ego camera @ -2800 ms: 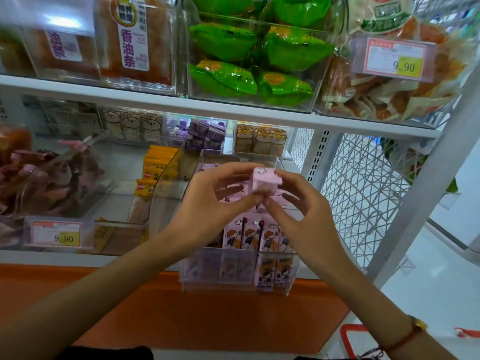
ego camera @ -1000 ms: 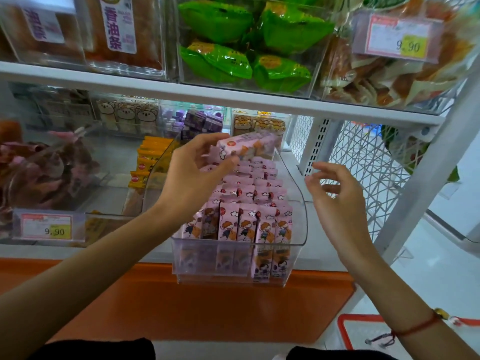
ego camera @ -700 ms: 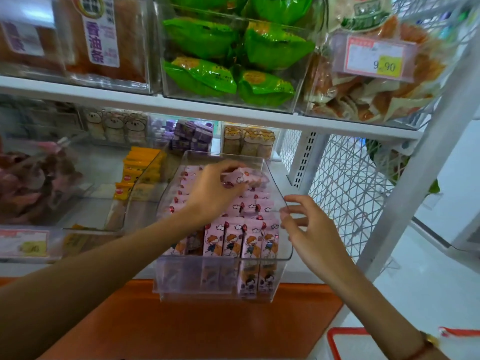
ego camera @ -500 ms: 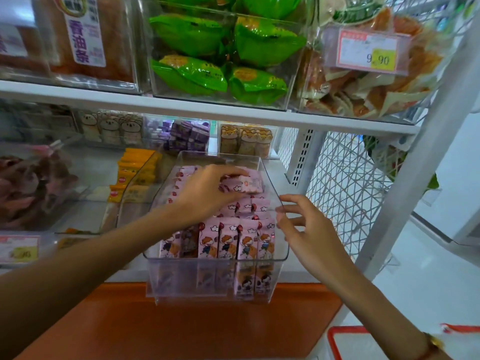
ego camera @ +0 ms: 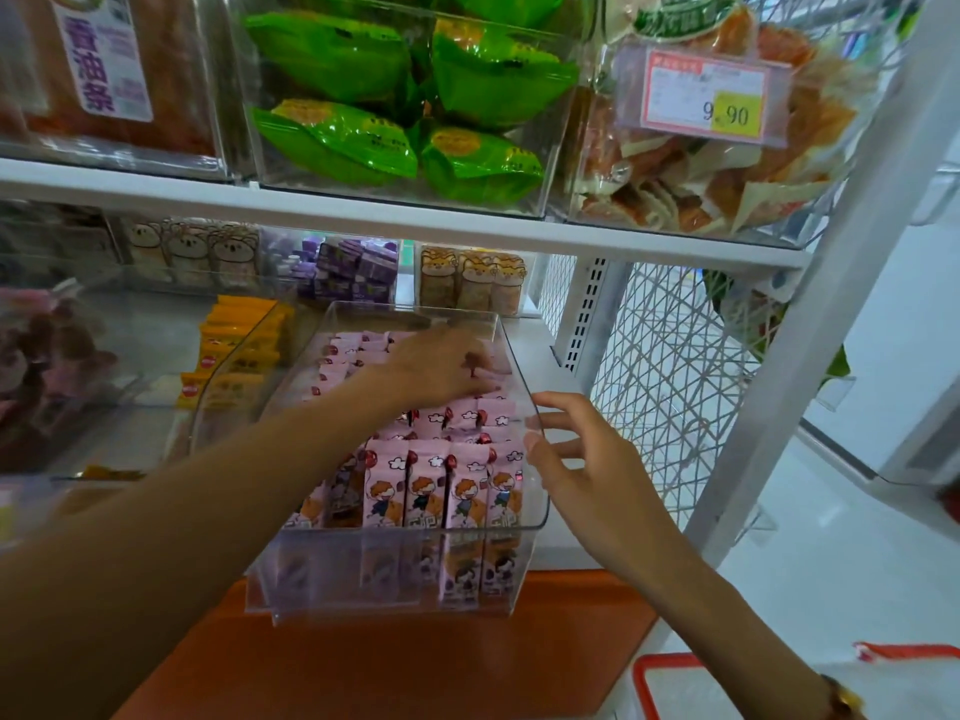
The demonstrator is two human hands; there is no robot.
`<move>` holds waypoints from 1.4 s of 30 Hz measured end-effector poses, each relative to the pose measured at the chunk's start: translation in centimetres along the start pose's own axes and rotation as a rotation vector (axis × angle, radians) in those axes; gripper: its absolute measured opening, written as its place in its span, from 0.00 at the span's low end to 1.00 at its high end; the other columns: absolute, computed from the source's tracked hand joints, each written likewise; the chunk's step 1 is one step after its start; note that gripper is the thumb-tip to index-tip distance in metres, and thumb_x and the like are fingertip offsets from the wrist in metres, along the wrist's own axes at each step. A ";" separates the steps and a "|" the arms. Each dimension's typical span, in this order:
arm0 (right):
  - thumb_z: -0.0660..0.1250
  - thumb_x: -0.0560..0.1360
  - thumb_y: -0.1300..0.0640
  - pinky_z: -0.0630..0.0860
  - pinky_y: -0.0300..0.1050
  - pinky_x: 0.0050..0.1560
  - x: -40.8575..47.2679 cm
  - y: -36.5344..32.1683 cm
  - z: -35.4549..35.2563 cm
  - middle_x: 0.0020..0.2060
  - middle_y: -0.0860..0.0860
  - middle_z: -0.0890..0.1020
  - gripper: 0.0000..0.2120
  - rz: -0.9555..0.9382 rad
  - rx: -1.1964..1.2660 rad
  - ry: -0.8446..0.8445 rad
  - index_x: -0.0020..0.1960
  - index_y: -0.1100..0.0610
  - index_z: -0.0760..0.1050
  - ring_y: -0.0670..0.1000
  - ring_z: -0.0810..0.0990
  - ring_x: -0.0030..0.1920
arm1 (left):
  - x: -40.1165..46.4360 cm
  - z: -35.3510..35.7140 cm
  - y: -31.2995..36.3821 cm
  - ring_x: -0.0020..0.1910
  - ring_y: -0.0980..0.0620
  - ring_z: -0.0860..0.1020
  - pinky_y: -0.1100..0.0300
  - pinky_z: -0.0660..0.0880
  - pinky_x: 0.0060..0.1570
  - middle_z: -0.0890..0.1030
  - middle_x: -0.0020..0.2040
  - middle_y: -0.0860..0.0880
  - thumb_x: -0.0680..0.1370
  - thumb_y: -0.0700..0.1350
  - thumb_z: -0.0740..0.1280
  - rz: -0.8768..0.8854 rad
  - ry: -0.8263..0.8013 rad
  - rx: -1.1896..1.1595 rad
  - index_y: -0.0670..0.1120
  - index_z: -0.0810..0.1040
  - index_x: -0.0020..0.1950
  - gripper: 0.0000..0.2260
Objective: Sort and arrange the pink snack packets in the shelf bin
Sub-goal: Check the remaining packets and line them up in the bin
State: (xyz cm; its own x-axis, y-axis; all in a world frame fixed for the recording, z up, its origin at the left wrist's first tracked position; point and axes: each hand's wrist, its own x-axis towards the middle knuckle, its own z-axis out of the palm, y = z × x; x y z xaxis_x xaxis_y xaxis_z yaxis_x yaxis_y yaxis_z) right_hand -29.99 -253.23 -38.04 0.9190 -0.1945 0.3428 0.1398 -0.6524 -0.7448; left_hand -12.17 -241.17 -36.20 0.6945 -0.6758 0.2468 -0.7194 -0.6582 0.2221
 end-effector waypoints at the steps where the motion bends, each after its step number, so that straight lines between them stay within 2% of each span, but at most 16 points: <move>1: 0.60 0.79 0.48 0.77 0.35 0.46 0.0 0.0 -0.1 0.57 0.42 0.77 0.16 -0.002 -0.006 -0.005 0.66 0.45 0.67 0.39 0.78 0.49 | -0.1 0.1 -0.2 0.44 0.53 0.75 0.58 0.70 0.49 0.80 0.47 0.49 0.79 0.54 0.63 0.013 -0.040 -0.014 0.47 0.81 0.48 0.12; 4: 0.59 0.78 0.47 0.77 0.39 0.49 0.0 0.1 -0.2 0.59 0.41 0.76 0.17 0.002 -0.029 -0.033 0.67 0.44 0.65 0.40 0.79 0.48 | -0.1 -0.5 -0.5 0.35 0.56 0.71 0.59 0.64 0.46 0.76 0.36 0.50 0.82 0.50 0.58 0.036 -0.154 -0.058 0.48 0.76 0.36 0.16; 6: 0.59 0.78 0.46 0.76 0.38 0.48 -0.1 0.1 -0.4 0.59 0.40 0.76 0.18 0.008 -0.028 -0.051 0.67 0.43 0.65 0.39 0.79 0.48 | 0.0 -1.0 -0.6 0.41 0.54 0.75 0.60 0.67 0.47 0.81 0.46 0.48 0.82 0.51 0.59 0.060 -0.155 -0.043 0.46 0.81 0.49 0.14; 8: 0.59 0.78 0.46 0.75 0.35 0.46 -0.2 0.1 -0.4 0.59 0.40 0.76 0.18 0.008 -0.035 -0.065 0.67 0.41 0.64 0.37 0.78 0.48 | 0.0 -1.4 -0.4 0.49 0.56 0.74 0.61 0.69 0.51 0.80 0.57 0.50 0.80 0.51 0.61 0.082 -0.088 -0.066 0.49 0.79 0.60 0.13; 12: 0.59 0.78 0.46 0.76 0.38 0.48 -0.5 0.2 -0.6 0.60 0.42 0.77 0.20 -0.003 -0.081 -0.078 0.70 0.41 0.62 0.40 0.79 0.50 | 0.2 -1.3 0.4 0.46 0.58 0.72 0.64 0.66 0.45 0.80 0.57 0.51 0.78 0.52 0.66 0.094 -0.138 -0.022 0.49 0.81 0.59 0.12; 15: 0.59 0.78 0.46 0.74 0.33 0.46 -0.6 0.2 -0.6 0.59 0.41 0.77 0.21 -0.013 -0.091 -0.081 0.70 0.41 0.62 0.39 0.79 0.48 | 0.1 -1.1 0.8 0.44 0.58 0.72 0.62 0.66 0.46 0.81 0.55 0.50 0.78 0.51 0.67 0.042 -0.130 -0.038 0.46 0.81 0.56 0.12; 19: 0.59 0.78 0.45 0.76 0.36 0.44 -0.5 0.1 -0.5 0.56 0.40 0.76 0.20 -0.017 -0.105 -0.065 0.70 0.41 0.62 0.38 0.79 0.46 | -0.7 -1.4 1.6 0.47 0.56 0.73 0.66 0.68 0.42 0.78 0.52 0.50 0.78 0.48 0.66 -0.019 0.065 -0.297 0.44 0.79 0.55 0.10; 22: 0.59 0.78 0.45 0.75 0.37 0.44 -0.4 -0.1 -0.3 0.57 0.42 0.77 0.20 -0.008 -0.119 -0.033 0.69 0.43 0.64 0.37 0.77 0.47 | -1.7 -2.0 2.7 0.41 0.59 0.75 0.72 0.72 0.34 0.77 0.44 0.53 0.80 0.44 0.64 -0.155 0.272 -0.674 0.43 0.77 0.53 0.06; 24: 0.59 0.77 0.45 0.75 0.43 0.50 -0.3 -0.5 -0.2 0.58 0.44 0.76 0.21 -0.021 -0.147 0.042 0.70 0.47 0.64 0.41 0.76 0.51 | -2.9 -2.7 3.6 0.39 0.62 0.75 0.75 0.72 0.30 0.77 0.41 0.54 0.81 0.44 0.62 -0.242 0.418 -0.918 0.43 0.75 0.51 0.05; 27: 0.61 0.78 0.51 0.74 0.50 0.57 0.0 -1.9 0.0 0.58 0.46 0.75 0.19 -0.112 -0.138 0.213 0.67 0.51 0.68 0.45 0.72 0.56 | -5.4 -3.7 4.4 0.44 0.58 0.78 0.71 0.77 0.39 0.79 0.46 0.50 0.81 0.46 0.62 -0.282 0.661 -1.093 0.41 0.74 0.56 0.10; 30: 0.61 0.79 0.55 0.74 0.49 0.59 0.0 -3.8 0.5 0.56 0.45 0.75 0.15 -0.191 -0.025 0.276 0.65 0.52 0.70 0.44 0.73 0.56 | -8.3 -4.5 4.7 0.50 0.49 0.80 0.59 0.80 0.50 0.81 0.51 0.45 0.81 0.47 0.63 -0.305 0.751 -1.113 0.42 0.75 0.57 0.11; 32: 0.60 0.79 0.51 0.73 0.48 0.61 -0.1 -4.9 1.2 0.59 0.46 0.75 0.16 -0.195 0.045 0.203 0.67 0.52 0.69 0.44 0.73 0.59 | -10.2 -5.0 4.5 0.51 0.49 0.82 0.58 0.80 0.50 0.82 0.50 0.45 0.80 0.48 0.64 -0.315 0.737 -1.130 0.43 0.76 0.57 0.10; 34: 0.57 0.78 0.43 0.71 0.49 0.64 -0.3 -5.9 2.2 0.65 0.46 0.73 0.23 -0.155 0.109 0.040 0.71 0.48 0.64 0.45 0.71 0.63 | -12.1 -5.2 4.3 0.46 0.55 0.83 0.64 0.80 0.43 0.84 0.46 0.50 0.79 0.49 0.65 -0.321 0.711 -1.171 0.46 0.77 0.55 0.09; 36: 0.56 0.77 0.40 0.73 0.45 0.62 -0.4 -6.6 3.3 0.63 0.44 0.73 0.26 -0.109 0.195 -0.134 0.73 0.46 0.61 0.43 0.73 0.62 | -13.6 -5.2 4.2 0.41 0.61 0.82 0.70 0.77 0.38 0.84 0.40 0.56 0.78 0.49 0.66 -0.324 0.676 -1.221 0.48 0.78 0.53 0.07; 39: 0.60 0.79 0.48 0.76 0.29 0.46 -0.2 -7.0 4.4 0.56 0.44 0.77 0.22 -0.067 0.244 -0.256 0.71 0.47 0.64 0.39 0.77 0.53 | -14.9 -5.0 3.6 0.42 0.60 0.83 0.69 0.77 0.38 0.85 0.41 0.56 0.78 0.49 0.68 -0.362 0.615 -1.267 0.48 0.80 0.54 0.08; 42: 0.62 0.79 0.53 0.78 0.32 0.43 0.3 -6.8 4.9 0.53 0.49 0.80 0.19 0.091 0.387 -0.268 0.69 0.50 0.68 0.46 0.81 0.49 | -15.4 -4.5 2.6 0.44 0.59 0.83 0.69 0.78 0.38 0.85 0.45 0.53 0.78 0.47 0.67 -0.411 0.572 -1.320 0.49 0.79 0.55 0.07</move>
State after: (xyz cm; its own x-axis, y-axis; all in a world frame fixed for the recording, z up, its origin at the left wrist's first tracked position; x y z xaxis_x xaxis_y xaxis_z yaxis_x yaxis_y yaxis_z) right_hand -28.82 -245.21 -35.66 0.9894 -0.0093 0.1447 0.1347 -0.3108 -0.9409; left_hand -24.79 -231.01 -35.12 0.9718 -0.0994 0.2140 -0.1895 0.2115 0.9588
